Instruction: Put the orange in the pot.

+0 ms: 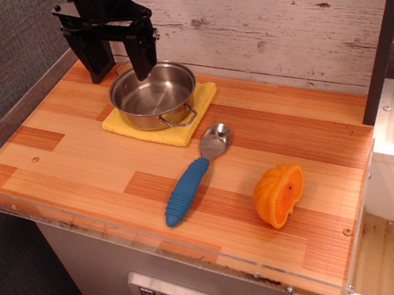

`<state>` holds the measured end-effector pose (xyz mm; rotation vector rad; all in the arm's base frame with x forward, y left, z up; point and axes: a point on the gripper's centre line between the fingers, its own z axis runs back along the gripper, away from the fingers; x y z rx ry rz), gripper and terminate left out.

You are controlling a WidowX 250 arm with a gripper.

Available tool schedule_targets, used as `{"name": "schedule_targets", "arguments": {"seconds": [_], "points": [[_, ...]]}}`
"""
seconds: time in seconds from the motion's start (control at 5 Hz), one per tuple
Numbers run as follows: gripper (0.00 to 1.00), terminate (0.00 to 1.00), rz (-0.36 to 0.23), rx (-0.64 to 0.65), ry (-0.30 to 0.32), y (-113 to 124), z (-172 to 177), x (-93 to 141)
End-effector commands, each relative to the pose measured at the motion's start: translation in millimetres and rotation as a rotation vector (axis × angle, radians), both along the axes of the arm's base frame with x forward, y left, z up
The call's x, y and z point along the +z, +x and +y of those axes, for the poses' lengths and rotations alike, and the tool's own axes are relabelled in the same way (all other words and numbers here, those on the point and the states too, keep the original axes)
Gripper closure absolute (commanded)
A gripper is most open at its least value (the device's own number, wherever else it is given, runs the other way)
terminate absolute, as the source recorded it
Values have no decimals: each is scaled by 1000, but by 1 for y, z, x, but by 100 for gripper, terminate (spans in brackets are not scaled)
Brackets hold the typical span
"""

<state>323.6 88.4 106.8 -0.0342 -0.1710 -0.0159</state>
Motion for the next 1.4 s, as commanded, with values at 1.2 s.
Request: {"name": "schedule_targets", "arguments": {"seconds": [1.2], "points": [[0,0,5,-336,-30,-35,-155,-6]]}}
